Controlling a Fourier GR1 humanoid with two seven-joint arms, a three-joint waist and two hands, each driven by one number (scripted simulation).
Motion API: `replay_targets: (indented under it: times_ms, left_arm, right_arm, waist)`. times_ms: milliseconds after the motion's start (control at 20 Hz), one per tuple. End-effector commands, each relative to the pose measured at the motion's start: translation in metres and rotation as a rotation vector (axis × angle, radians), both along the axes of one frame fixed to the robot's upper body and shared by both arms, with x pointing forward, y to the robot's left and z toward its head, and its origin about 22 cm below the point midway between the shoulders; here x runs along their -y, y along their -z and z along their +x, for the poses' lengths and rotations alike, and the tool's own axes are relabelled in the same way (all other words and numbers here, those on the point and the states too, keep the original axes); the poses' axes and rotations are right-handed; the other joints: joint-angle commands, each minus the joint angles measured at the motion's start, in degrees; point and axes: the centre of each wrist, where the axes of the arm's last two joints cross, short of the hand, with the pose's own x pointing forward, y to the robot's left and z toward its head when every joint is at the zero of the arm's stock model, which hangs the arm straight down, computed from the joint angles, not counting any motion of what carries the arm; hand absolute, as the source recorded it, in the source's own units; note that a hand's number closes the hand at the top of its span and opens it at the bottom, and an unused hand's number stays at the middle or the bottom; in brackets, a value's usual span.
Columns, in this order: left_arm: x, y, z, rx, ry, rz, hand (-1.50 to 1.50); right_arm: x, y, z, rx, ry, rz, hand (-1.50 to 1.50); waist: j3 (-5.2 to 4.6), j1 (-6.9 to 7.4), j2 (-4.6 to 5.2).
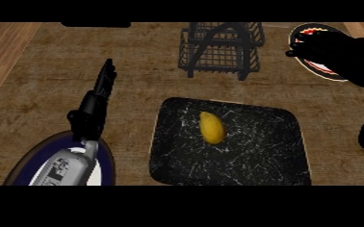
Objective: Pick the lemon from the tray and place it in the tiered basket
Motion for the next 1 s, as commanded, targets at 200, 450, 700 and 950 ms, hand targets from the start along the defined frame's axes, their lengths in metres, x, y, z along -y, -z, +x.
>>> replay_targets:
  times_ms: [200,450,700,950]
  left_arm:
    - [0.006,-0.005,-0.002,-0.003,0.001,-0.003,0.00]
    - [0.007,-0.004,-0.001,-0.011,-0.006,-0.002,0.00]
    - [0.012,0.005,-0.006,0.005,-0.021,-0.011,0.00]
    - [0.022,-0.002,-0.010,-0.005,-0.026,0.004,0.00]
  right_arm:
    - [-0.041,-0.121,-0.029,0.494,-0.048,-0.501,-1.50]
    - [-0.076,-0.118,-0.049,0.616,-0.049,-0.665,-1.50]
    - [-0.115,-0.098,-0.054,0.642,-0.068,-0.755,-1.50]
    - [-0.130,-0.089,-0.057,0.650,-0.072,-0.773,-1.50]
  waist:
    - [-0.05,0.24,-0.42]
    - [-0.12,-0.67,-0.24]
    - [-0.19,-0.97,-0.24]
    - [-0.19,-1.10,-0.33]
